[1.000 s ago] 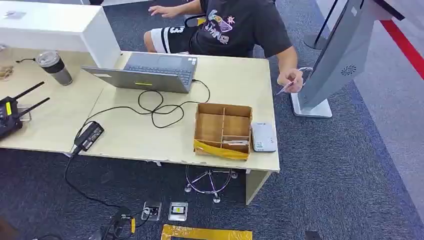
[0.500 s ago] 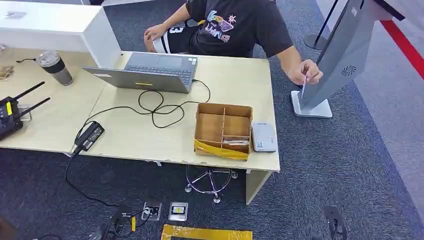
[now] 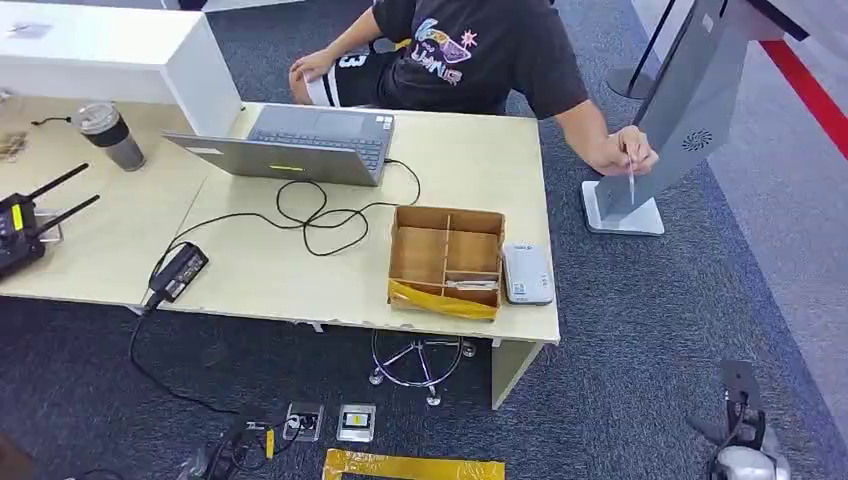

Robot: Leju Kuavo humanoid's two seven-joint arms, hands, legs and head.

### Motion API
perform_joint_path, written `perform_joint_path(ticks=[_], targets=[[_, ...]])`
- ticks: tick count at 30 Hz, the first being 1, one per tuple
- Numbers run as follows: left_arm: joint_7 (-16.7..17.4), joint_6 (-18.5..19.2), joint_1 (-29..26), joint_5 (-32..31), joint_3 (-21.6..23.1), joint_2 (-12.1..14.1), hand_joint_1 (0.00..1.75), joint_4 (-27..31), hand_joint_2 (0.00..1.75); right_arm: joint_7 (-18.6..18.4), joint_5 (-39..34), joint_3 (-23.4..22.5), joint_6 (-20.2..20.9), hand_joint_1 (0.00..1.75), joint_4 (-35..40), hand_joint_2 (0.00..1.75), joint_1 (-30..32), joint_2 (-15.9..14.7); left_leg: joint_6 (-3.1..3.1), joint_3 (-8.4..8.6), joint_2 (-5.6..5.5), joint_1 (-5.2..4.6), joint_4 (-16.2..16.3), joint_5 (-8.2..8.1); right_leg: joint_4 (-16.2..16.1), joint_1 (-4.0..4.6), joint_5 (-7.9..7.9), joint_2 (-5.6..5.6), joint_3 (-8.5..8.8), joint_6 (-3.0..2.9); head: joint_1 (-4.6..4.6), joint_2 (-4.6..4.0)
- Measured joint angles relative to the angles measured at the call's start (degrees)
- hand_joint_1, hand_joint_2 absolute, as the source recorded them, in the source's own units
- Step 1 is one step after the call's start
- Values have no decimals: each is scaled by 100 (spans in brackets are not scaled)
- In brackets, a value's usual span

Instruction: Pass the card to the sensor for recognition and then transmit it.

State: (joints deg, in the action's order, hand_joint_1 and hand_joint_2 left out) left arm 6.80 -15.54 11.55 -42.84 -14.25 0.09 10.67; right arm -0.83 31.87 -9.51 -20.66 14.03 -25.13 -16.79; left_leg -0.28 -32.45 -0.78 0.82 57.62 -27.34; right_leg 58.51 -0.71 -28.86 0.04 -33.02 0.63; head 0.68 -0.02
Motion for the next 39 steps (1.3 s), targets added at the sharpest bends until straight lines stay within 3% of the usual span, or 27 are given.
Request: perform_joint_path(ticks=[10,15,20,23,29,34,39], targets=[[-4,-46,0,70,20,17,0,0,175,968,-35,-28,-271,0,545,175,-980,-306,0,-5,0,-1,1,1,3,-1,3,-1,-2,0,-2,2],[-15,-66,1,103,20,15,0,0,175,972,-83,120,-284,0,1152,175,-1524,-306,-1,-2,-5,2,1,3,2,2,2,-6,-1,-1,0,0],[-26,-72,-1,129,20,13,0,0,175,1272,-275,273,-417,0,1546,175,-1616,-295,-1,-12,-15,0,1,3,3,0,2,-19,2,0,0,0],[-37,-85,7,135,20,13,0,0,175,1158,-323,479,-444,0,2097,175,-1698,-249,-1,-13,-13,0,1,3,4,-1,3,-19,1,0,0,0],[-44,-50,62,61,22,0,0,0,175,671,316,1263,-138,0,4191,175,-1698,68,-6,-9,-14,8,0,6,8,9,1,-18,-1,-2,0,2],[-44,4,123,55,22,-7,0,0,175,804,1038,2078,409,0,5433,175,-1597,516,-9,-8,-15,19,-1,8,8,21,-1,-17,0,-5,-2,0],[-44,17,157,57,22,-9,0,0,175,981,1466,2718,647,0,6017,175,-1498,922,-9,-7,-15,19,-1,8,7,20,-1,-17,1,-5,2,0]])
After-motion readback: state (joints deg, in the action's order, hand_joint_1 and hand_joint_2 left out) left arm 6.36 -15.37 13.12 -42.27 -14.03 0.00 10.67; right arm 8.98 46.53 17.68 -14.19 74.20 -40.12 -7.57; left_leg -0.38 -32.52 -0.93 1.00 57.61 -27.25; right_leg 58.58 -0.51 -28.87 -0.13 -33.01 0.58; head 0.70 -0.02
